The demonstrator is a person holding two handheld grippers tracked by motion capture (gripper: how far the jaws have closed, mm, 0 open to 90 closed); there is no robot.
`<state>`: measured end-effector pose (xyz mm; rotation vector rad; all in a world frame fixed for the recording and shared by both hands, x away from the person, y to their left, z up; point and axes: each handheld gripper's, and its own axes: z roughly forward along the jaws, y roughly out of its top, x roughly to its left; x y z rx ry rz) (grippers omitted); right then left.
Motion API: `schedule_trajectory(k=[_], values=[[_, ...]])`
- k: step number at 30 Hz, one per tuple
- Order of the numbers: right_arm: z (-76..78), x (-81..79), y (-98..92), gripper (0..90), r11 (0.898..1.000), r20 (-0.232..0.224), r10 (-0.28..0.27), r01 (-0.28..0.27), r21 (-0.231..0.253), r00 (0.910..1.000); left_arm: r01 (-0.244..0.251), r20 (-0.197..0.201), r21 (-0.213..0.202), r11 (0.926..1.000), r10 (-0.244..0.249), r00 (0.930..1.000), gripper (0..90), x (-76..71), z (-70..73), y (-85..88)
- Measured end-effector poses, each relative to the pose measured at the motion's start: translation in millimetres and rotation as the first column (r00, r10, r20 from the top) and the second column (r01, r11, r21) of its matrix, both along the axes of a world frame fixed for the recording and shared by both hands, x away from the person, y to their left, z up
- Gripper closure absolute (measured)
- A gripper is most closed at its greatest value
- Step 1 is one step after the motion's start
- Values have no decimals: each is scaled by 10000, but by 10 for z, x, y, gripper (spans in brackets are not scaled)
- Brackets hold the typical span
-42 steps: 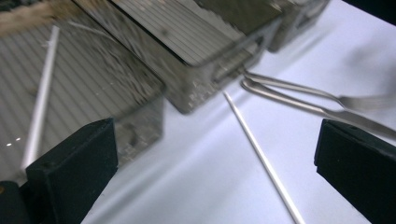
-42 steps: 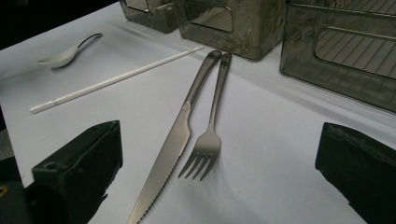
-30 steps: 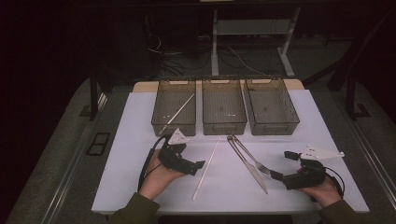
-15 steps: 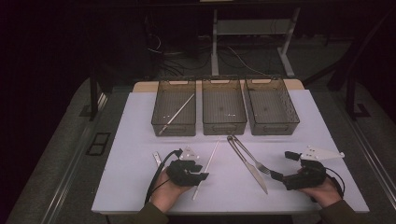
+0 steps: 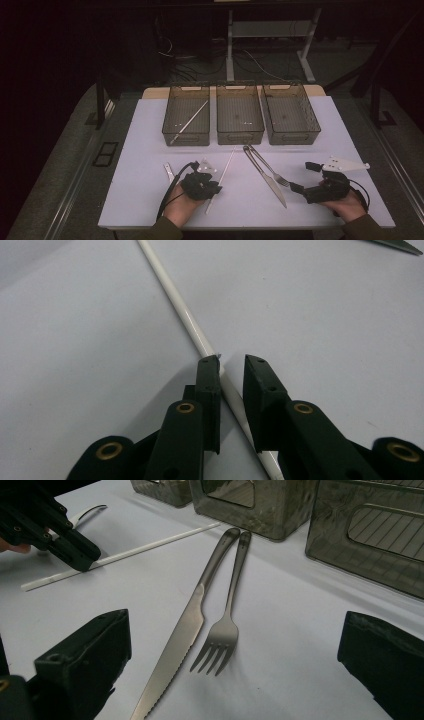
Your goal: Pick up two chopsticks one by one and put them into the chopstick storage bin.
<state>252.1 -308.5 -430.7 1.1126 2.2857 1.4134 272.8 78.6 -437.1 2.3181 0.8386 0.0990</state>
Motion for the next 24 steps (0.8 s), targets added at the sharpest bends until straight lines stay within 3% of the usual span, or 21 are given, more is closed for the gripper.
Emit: schedule_trajectory(k=[3,4,6,8,11,14,18,24], values=[[1,-1,1,10,10000,7,9,-9,-2,10000,-109,133,-29,9999,109,9999,811,2,34,25],[0,-1,2,10,10000,26,-5,4,6,10000,-115,260,51,9999,113,9996,886,7,49,42],[1,-2,2,10,10000,4,-15,15,1,10000,-40,270,584,9983,24,9996,889,31,2,61],[0,1,1,10,10000,44,8,-8,-7,10000,-237,-2,312,9992,237,9997,889,40,0,87],[2,-2,0,10,10000,63,11,-11,6,10000,-288,152,385,9988,282,9995,878,36,13,82],[4,-1,-4,10,10000,24,-26,26,42,10000,-419,332,155,9990,414,9986,870,31,50,100],[4,-1,-3,10,10000,35,1,-1,29,10000,-454,124,-243,9987,457,9989,828,17,62,100],[5,-1,-3,10,10000,39,-19,19,37,10000,-403,149,-63,9992,404,9991,769,10,16,24]])
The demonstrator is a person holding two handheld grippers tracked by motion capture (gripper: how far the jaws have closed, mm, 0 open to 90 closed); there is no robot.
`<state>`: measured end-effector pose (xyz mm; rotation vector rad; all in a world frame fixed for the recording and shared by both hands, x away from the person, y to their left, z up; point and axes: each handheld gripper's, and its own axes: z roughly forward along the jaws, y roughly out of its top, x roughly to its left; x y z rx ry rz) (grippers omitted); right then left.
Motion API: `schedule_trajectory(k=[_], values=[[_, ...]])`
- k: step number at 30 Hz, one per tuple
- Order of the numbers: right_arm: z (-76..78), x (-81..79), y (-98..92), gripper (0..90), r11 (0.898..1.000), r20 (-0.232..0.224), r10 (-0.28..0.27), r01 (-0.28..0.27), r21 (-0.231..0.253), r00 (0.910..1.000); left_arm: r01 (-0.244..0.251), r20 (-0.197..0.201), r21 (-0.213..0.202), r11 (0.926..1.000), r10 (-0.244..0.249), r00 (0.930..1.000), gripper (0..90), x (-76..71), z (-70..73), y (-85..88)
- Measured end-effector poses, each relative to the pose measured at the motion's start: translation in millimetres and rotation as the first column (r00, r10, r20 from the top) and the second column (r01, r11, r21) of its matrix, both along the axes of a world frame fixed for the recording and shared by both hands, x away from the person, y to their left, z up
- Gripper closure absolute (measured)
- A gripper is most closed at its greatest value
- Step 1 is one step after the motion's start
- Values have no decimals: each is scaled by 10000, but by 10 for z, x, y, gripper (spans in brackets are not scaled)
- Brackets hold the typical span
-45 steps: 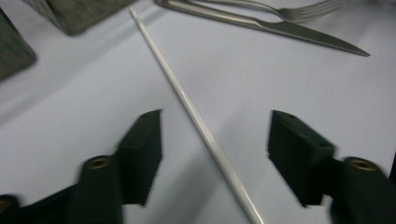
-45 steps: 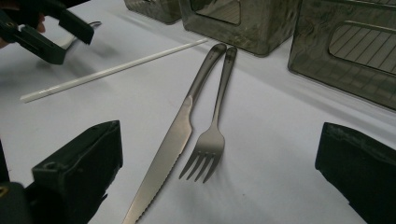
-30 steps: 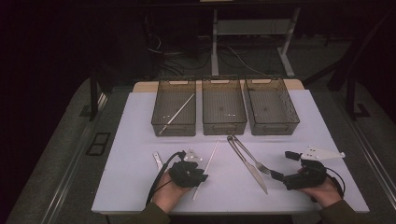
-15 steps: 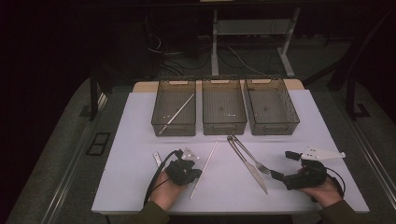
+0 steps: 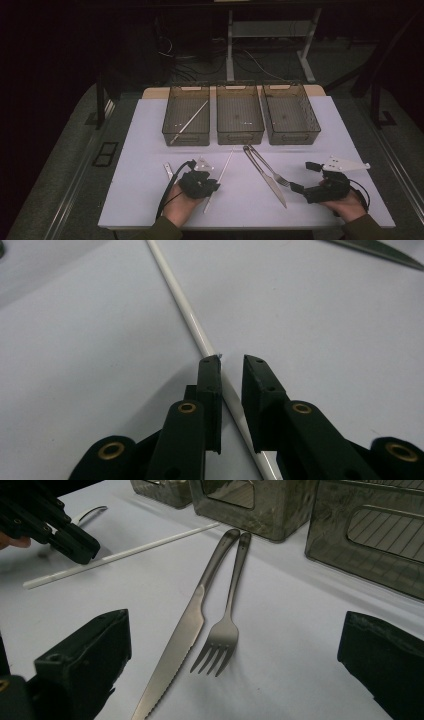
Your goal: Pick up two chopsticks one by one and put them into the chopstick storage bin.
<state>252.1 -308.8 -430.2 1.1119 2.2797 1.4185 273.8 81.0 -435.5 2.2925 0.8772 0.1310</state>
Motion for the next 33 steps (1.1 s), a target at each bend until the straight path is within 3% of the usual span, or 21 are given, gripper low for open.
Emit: schedule_trajectory(k=[7,14,18,23,29,33], values=[[2,-1,0,10,10000,-14,-3,3,3,10000,58,84,278,9996,-60,9999,770,-9,-20,-38],[3,-3,-2,10,10000,-1,-10,10,9,10000,9,150,654,9979,-19,9999,779,16,-2,28],[4,-4,-4,10,10000,21,10,-10,6,10000,-236,127,743,9970,227,9997,792,50,5,117],[5,-4,-6,10,10000,33,8,-8,6,10000,-813,323,1144,9901,781,9964,795,113,22,249],[8,-6,-5,10,10000,16,2,-2,27,10000,-851,220,939,9919,834,9963,774,141,25,283],[9,-5,-6,10,10000,-8,-13,13,36,10000,-973,261,164,9951,969,9950,720,207,99,298]])
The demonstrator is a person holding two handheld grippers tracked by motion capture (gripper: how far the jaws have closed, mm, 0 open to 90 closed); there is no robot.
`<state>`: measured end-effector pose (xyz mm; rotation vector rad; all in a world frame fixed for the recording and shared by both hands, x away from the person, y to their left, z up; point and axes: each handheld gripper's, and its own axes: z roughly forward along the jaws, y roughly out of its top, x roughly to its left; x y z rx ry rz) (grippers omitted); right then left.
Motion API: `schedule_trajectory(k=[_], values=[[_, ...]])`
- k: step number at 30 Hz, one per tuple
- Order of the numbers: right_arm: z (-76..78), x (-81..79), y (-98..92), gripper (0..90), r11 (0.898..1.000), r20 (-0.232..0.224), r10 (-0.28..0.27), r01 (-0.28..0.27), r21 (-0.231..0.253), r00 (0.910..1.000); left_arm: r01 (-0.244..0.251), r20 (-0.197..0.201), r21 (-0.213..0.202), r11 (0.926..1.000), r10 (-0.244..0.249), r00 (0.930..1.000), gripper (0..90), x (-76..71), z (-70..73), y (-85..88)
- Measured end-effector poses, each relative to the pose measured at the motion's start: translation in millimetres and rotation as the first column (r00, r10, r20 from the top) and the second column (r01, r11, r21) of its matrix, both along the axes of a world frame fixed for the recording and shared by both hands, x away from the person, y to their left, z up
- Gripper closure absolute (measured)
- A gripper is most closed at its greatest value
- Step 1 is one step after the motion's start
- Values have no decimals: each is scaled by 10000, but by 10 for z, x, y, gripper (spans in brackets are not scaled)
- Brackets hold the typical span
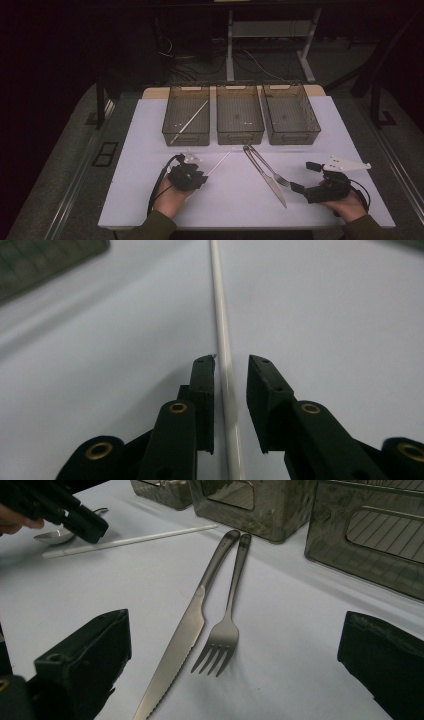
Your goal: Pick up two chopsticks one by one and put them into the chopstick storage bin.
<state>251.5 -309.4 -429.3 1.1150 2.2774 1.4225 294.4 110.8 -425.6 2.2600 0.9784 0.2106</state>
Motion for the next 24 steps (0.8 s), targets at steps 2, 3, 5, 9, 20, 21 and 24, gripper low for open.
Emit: schedule_trajectory(k=[2,3,5,9,20,21,24], values=[[0,1,2,10,10000,-13,-4,4,-2,10000,-39,25,-286,9996,40,10000,713,66,26,-15],[0,1,2,10,10000,-21,-2,2,-6,10000,-70,17,-421,9991,71,10000,713,109,32,-37],[0,2,2,10,10000,-34,-6,6,-1,10000,-46,-86,-637,9980,40,10000,713,175,33,-84],[-1,6,0,10,10000,-71,-27,27,9,10000,24,-60,-510,9987,-27,10000,717,275,2,-196],[0,8,-7,10,10000,-64,-9,10,33,10000,44,-219,-173,9998,-48,9997,762,429,-107,-372],[-2,9,-4,10,10000,-54,-6,6,25,10000,-8,-213,-188,9998,4,9998,768,429,-113,-377],[-1,7,0,10,10000,-62,1,-1,20,10000,41,-193,-64,10000,-42,9998,786,430,-124,-381]])
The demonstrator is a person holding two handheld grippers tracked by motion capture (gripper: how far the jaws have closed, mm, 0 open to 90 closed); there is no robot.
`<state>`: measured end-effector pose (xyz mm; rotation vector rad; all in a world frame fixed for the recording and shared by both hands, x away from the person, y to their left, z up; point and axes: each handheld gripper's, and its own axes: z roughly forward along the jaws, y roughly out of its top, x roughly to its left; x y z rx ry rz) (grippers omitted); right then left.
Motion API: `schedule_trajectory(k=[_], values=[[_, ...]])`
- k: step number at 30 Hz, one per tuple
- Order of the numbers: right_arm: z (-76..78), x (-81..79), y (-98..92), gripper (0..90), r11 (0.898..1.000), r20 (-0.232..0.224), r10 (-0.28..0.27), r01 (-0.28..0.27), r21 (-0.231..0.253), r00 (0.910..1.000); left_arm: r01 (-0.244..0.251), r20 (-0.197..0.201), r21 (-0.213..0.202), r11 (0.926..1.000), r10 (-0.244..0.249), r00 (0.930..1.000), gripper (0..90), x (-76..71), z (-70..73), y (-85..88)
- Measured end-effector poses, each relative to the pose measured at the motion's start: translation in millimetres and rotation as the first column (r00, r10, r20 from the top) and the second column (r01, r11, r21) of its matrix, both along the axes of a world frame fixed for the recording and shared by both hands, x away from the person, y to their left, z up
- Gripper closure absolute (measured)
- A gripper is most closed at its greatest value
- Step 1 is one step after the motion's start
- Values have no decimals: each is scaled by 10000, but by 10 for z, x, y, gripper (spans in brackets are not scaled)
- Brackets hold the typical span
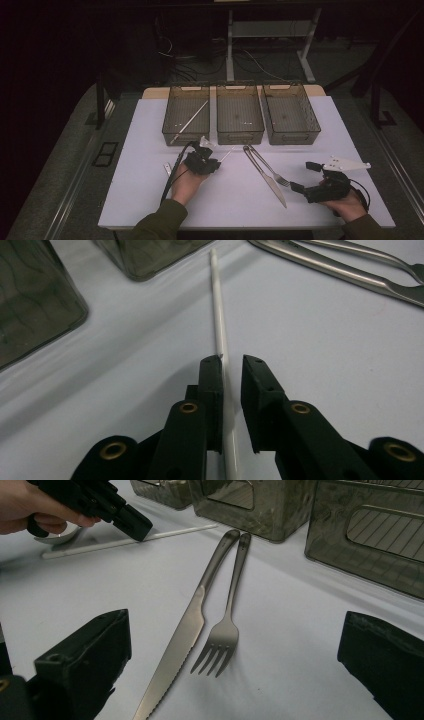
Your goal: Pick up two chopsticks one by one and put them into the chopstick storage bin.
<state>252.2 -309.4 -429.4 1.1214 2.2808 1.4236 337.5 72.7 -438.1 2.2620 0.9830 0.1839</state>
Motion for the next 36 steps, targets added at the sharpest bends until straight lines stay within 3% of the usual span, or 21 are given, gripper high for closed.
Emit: schedule_trajectory(k=[13,20,23,29,36], values=[[1,0,3,10,10000,18,8,-8,12,10000,-40,559,526,9986,10,9984,848,-63,-22,-60],[4,-3,0,10,10000,-10,-14,14,35,10000,-59,483,368,9993,41,9988,849,-58,-19,-43],[6,-4,-6,10,10000,22,-6,6,52,10000,42,535,242,9997,-55,9986,849,-72,9,-37],[8,-3,-7,10,10000,-1,-15,15,60,10000,217,821,-455,9987,-179,9965,849,-135,146,-12],[14,-8,-15,10,10000,24,-9,9,85,10000,439,1452,-1429,9888,-230,9891,849,-211,359,70]])
